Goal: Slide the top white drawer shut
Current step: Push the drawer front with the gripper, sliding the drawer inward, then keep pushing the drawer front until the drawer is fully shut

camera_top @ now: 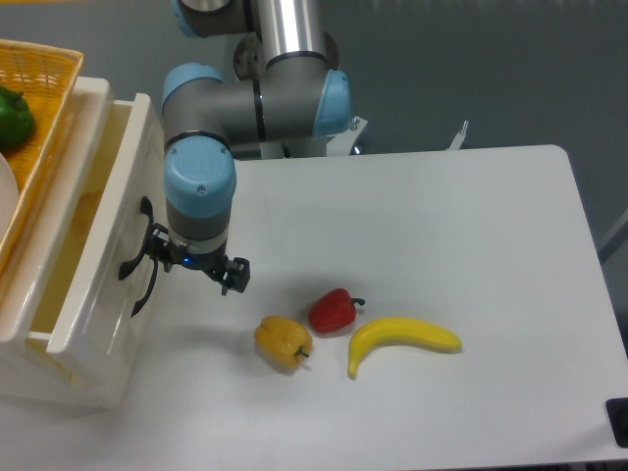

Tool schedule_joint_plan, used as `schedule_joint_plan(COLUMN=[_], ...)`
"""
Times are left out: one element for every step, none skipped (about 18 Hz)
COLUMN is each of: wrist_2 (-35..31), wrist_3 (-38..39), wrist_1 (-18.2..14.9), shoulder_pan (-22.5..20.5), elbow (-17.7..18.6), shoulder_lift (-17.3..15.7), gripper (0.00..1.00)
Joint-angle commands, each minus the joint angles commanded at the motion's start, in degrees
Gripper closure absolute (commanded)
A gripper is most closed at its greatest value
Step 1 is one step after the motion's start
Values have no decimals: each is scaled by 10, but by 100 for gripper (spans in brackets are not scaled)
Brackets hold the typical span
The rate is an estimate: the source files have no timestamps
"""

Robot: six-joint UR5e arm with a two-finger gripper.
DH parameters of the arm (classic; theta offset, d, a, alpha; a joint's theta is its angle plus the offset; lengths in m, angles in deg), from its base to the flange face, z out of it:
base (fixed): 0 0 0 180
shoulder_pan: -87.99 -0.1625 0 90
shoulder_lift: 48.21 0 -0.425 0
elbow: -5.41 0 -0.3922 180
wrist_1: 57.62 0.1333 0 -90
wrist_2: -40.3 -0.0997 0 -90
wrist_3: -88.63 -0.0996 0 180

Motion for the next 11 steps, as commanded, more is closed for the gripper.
schedule_joint_plan(wrist_2=[-1, -1, -2, -2, -2, -2, -2, -2, -2, -2, -2], wrist_3=[1, 1, 1, 0, 1, 0, 1, 1, 1, 1, 1], wrist_1=[0, 0, 0, 0, 0, 0, 0, -1, 0, 0, 0], shoulder_pan=[0, 3, 7, 8, 10, 10, 11, 11, 11, 11, 12], elbow=[0, 0, 0, 0, 0, 0, 0, 0, 0, 0, 0], shoulder_lift=[1, 1, 1, 1, 1, 1, 1, 2, 3, 3, 3], gripper=[0, 0, 0, 0, 0, 0, 0, 0, 0, 0, 0])
